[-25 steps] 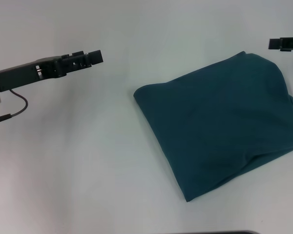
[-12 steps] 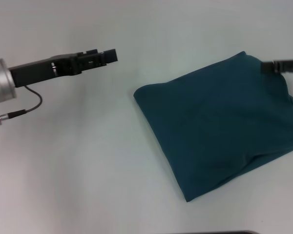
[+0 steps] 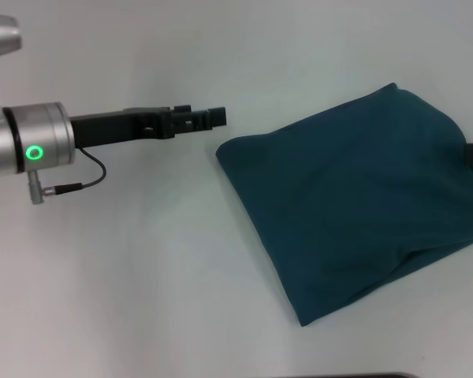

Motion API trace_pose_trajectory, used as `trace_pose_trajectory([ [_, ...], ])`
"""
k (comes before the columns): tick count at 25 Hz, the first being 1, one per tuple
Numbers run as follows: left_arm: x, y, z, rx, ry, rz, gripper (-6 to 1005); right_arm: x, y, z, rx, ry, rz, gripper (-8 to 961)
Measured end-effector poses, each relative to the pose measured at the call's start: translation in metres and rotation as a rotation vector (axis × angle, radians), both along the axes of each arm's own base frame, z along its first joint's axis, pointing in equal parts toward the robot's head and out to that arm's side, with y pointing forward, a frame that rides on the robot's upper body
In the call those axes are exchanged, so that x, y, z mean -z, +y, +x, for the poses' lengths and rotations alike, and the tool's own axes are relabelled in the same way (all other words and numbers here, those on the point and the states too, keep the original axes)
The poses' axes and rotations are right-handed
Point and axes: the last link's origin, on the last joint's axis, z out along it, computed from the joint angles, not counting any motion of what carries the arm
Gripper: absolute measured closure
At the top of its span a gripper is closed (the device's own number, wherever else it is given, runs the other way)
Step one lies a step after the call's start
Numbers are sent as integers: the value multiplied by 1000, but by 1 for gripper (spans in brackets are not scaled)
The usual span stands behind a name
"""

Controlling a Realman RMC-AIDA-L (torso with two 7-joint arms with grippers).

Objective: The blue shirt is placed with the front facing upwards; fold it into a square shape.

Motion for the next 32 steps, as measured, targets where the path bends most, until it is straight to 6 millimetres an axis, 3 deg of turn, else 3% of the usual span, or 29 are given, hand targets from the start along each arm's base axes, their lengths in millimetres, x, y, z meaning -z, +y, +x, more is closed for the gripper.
trace_pose_trajectory([
  [7, 11, -3, 1, -36, 45, -74, 59, -3, -8, 7, 29, -16, -15, 128],
  [14, 16, -3, 2, -77, 64, -125, 60, -6, -1, 4, 19, -17, -5, 128],
  [23, 37, 7, 14, -97, 129, -113, 61, -3, 1, 3, 17, -27, -19, 128],
  [32, 44, 8, 18, -92, 151, -119, 62, -2, -2, 6, 29, -27, -19, 129],
])
